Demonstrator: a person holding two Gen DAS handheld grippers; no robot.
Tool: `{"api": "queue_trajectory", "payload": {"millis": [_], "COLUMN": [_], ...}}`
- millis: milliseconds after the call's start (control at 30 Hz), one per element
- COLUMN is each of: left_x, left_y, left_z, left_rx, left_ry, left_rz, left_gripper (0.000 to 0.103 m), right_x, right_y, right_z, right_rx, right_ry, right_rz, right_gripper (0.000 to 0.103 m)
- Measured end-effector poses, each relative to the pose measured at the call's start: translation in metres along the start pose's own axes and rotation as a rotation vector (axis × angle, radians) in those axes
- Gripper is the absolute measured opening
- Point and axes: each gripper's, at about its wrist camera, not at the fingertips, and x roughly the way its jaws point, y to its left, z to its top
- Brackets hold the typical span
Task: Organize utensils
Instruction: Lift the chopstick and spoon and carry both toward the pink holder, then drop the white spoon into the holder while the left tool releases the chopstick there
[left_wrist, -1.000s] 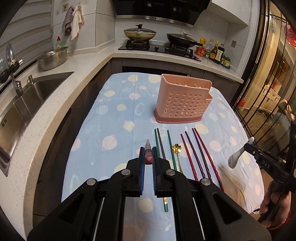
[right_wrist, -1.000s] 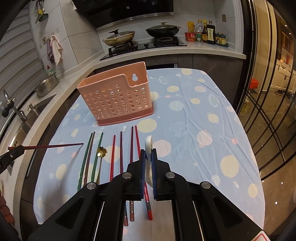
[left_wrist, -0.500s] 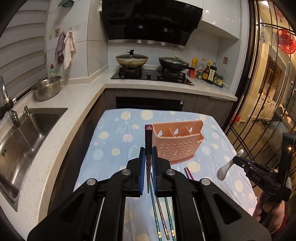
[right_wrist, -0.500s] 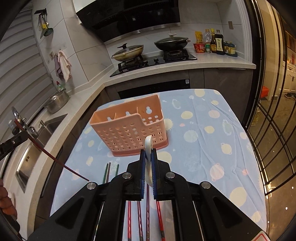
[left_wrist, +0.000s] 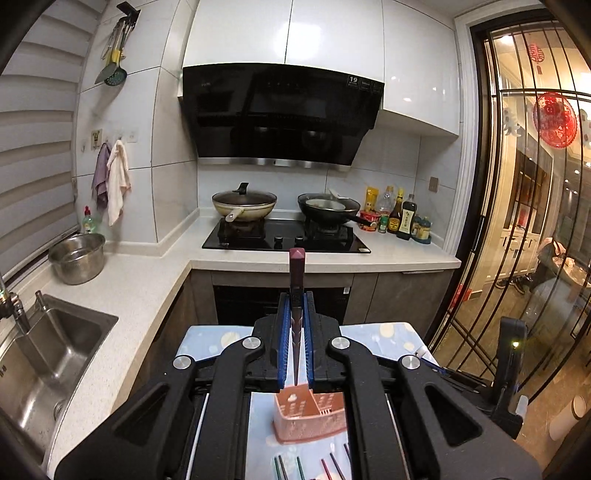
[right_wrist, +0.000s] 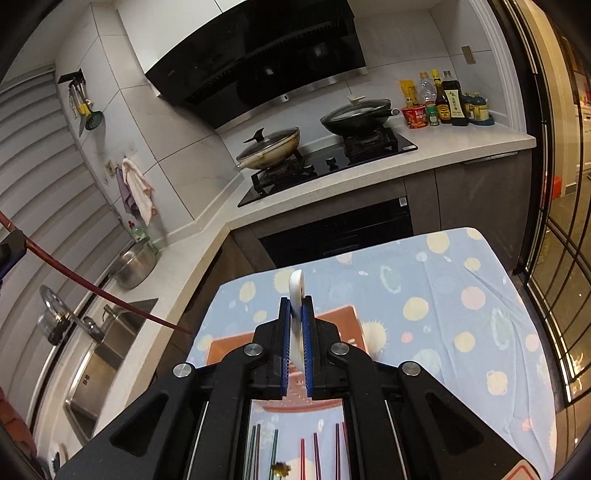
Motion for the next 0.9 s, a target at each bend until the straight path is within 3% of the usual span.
{"api": "queue_trajectory", "payload": {"millis": [167,367,600,667,733,800,900], "left_x": [0.031,0.063,0.085,0.086,0.083,0.076,0.068], "left_y": [0.002,0.010,0.020,0.022,0.024,0.025,0.026], "left_z": [-0.006,-0.039,-0.065,-0.070,-0.075,-0.080,-0.087], "left_rx": [-0.016,-0.040,-0.064,-0.070,-0.070,-0.067,-0.064], "left_ry": [0.051,0.149,0.219,0.230,0.228,0.219,0.227], "left_rz": [-0.009,-0.010,0.009,0.028,0.045,0.068,0.084], "left_gripper": [0.007,0.007,0.007,0.013,0.035,0.046,0.052], "right_x": [0.030,0.062,0.076,0.069,0.057,0.046,0.026], "right_y": [-0.002,-0.013,-0.023,-0.021,-0.019,-0.017,-0.016], "right_z": [0.008,-0.005,-0.017,-0.019,-0.022,-0.026,-0.035], "right_rx": [0.001,0.015,0.015,0.000,-0.014,-0.030,-0.041], "right_ry": [0.011,0.068,0.095,0.078,0.054,0.035,0.022], "right_rz": [-0.010,-0.047,-0.096,-0.118,-0.131,-0.142,-0.147], "right_gripper": [0.006,0.006,0.011,0.018,0.034,0.038,0.041]}}
